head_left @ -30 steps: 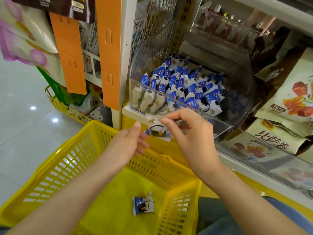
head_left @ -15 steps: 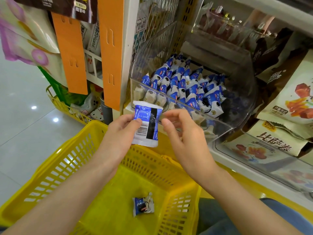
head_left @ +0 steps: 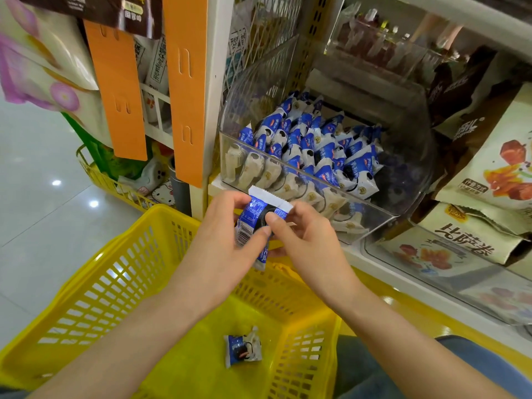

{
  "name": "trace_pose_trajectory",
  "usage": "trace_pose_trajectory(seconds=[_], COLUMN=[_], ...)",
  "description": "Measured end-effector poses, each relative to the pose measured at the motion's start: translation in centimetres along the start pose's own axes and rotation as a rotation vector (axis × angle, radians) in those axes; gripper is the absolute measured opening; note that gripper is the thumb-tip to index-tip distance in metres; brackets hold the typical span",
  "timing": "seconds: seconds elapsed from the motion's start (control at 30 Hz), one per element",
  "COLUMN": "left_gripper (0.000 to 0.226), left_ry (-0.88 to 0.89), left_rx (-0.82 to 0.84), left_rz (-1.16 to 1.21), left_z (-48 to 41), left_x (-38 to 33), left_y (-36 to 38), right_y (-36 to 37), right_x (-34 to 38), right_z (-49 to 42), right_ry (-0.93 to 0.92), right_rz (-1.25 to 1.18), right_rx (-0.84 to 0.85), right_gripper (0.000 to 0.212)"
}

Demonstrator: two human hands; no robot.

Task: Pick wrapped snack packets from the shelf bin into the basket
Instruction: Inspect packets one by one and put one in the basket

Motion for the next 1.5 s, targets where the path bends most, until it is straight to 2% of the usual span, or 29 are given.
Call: trace_pose_trajectory(seconds=[0.13,0.43,0.67,0.8,1.0,1.1,1.17,1.23,1.33,1.43,1.5], left_gripper=[0.036,0.022,0.027,0.027,0.032,0.032,0.034,0.032,0.04,0.032,0.03], left_ry=[0.013,0.044,0.051,0.017,-0.036,-0.119,-0.314,-0.446,-0.559,-0.525,-0.472], left_rx=[0.021,0.055,0.022,0.012,0.101,0.019,-0.081,-0.142,-0.067,0.03,0.02], left_rz=[-0.052,-0.139,-0.211,-0.146,-0.101,0.104,0.419,0.62,0.81,0.664,0.57], left_z=[-0.1,0.2,0.0,-0.2,0.0,-0.3,-0.4,-0.4,-0.3,0.1,0.0], left_x=[0.4,0.0,0.0,0.1,0.4,0.7,1.2,1.3,1.2,1.0,0.8], left_y=[0.1,-0.1,-0.5,-0.3,0.5,0.2,0.1,0.0,0.6,0.8,0.5], right_y=[-0.2,0.6,0.6,0.2,-0.5,-0.6,-0.4,0.0,0.5,0.3,-0.1], right_x=[-0.1,-0.3,-0.4,-0.5,-0.5,-0.1,0.2,0.3,0.4,0.3,0.4], right_z=[0.0,-0.1,-0.2,-0.4,-0.5,-0.6,-0.6,-0.5,-0.3,-0.5,-0.8], right_ry=[-0.046,-0.063,-0.072,-0.066,-0.064,-0.102,-0.136,-0.142,-0.127,-0.098,-0.091], right_rz=[0.086,0.07,0.092,0.064,0.067,0.092,0.15,0.163,0.143,0.137,0.131], right_rx=[-0.029,0.029,0.019,-0.006,-0.044,-0.017,0.03,0.085,0.108,0.061,0.027], right_gripper=[0.008,0.009,0.009,0.015,0.016,0.008,0.016,0.026,0.042,0.066,0.076])
Point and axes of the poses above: each hand's wrist, its own z-axis away from the middle knuckle, its own y-axis out of the palm, x = y × z, the point moved 6 cm from there along -z, towards the middle knuckle, and after that the axes turned 15 degrees about z, right-handed, at the moved point
